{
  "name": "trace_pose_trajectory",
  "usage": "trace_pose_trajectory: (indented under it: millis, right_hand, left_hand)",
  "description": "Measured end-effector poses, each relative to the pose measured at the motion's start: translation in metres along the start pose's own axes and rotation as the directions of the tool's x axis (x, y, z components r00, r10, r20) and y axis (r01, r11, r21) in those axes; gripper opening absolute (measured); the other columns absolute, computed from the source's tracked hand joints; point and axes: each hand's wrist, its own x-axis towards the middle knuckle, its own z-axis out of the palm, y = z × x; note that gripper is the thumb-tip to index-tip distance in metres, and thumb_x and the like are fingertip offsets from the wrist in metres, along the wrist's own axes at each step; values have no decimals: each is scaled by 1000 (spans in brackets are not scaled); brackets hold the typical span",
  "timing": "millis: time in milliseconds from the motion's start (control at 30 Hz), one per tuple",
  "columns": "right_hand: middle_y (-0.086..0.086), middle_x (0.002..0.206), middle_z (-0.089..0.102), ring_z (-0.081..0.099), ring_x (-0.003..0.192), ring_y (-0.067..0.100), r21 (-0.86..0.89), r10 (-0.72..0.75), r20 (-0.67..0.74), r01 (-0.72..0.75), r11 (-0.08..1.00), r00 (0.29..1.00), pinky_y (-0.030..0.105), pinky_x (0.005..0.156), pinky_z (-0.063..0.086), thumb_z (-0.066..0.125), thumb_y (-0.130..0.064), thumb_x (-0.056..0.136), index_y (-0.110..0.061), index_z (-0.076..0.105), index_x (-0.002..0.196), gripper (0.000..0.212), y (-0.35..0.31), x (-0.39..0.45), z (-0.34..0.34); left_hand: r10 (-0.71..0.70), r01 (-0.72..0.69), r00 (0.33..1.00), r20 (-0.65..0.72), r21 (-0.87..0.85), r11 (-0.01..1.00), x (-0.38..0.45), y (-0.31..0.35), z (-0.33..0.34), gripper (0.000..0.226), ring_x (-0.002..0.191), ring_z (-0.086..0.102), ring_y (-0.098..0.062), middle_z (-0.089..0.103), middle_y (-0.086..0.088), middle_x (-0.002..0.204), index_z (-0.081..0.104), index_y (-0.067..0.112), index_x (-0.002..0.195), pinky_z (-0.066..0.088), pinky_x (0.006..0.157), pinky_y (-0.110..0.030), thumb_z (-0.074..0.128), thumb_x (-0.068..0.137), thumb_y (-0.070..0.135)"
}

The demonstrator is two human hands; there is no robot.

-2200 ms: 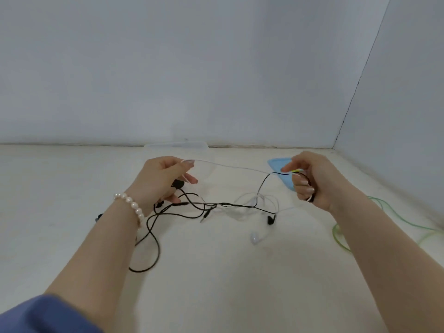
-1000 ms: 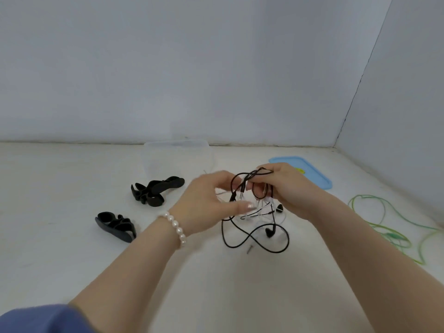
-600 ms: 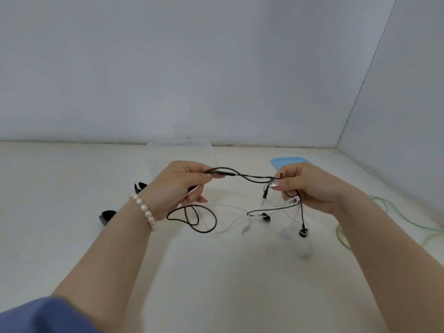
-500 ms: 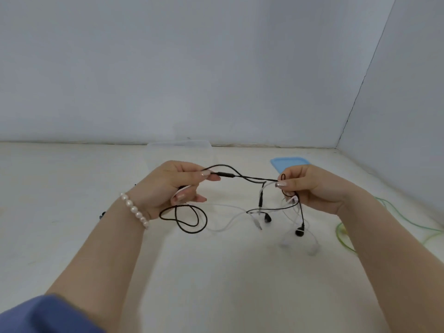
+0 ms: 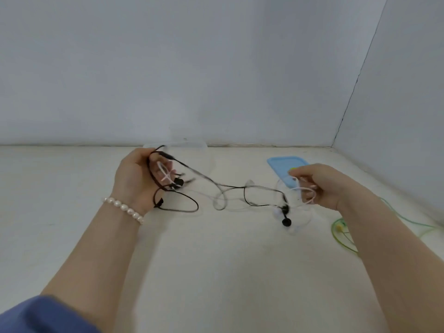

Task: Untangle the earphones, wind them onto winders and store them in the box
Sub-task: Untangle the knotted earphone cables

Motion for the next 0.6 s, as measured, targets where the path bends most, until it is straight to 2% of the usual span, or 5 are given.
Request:
trace_pose_trajectory:
  millis: [233, 367, 467, 533, 600]
  right_hand:
    - [-5, 33, 17, 15, 28, 10, 535, -84, -143, 149, 832, 986, 18, 43, 20, 43, -16, 82, -18, 32, 49, 35, 3, 8, -22]
    - [2, 45, 32, 25, 34, 12, -147, -253, -284, 218, 965, 925, 17, 39, 20, 61, -8, 79, -10, 45, 58, 26, 2, 9, -12]
    - [6, 78, 62, 56, 73, 20, -796, -268, -215, -10, 605, 939, 27, 63, 42, 69, -18, 74, -8, 65, 75, 11, 3, 7, 10]
    - [6, 108, 61, 55, 101, 24, -932, -238, -210, -121, 340, 948, 29, 77, 42, 67, -27, 76, -14, 67, 100, 27, 6, 4, 25]
    - [7, 126, 48, 44, 118, 26, -950, -374, -136, -14, 313, 918, 33, 89, 39, 63, -27, 79, -21, 60, 117, 39, 3, -5, 38]
  left_hand:
    - [-72, 69, 990, -125, -30, 997, 7, 2, -12, 41, 37, 39, -7, 43, 7, 43, 30, 20, 47, 37, 44, -14, 43, 86, 20]
    - [-49, 49, 995, -82, 5, 999, 6, 7, -14, 42, 27, 28, -3, 60, 6, 55, 33, 20, 49, 24, 33, -11, 43, 89, 24]
    - [-77, 76, 997, -1, 49, 996, 1, 7, -7, 44, 25, 28, -3, 69, 5, 70, 38, 20, 49, 27, 36, -10, 42, 92, 28]
    - [-120, 116, 991, 53, 73, 991, -2, 4, -2, 39, 24, 28, -3, 70, 5, 78, 39, 19, 56, 25, 37, -10, 39, 94, 31]
    - [-157, 149, 984, 80, 94, 984, -6, 0, 3, 38, 23, 28, -3, 71, 4, 83, 39, 19, 61, 25, 35, -8, 37, 96, 34]
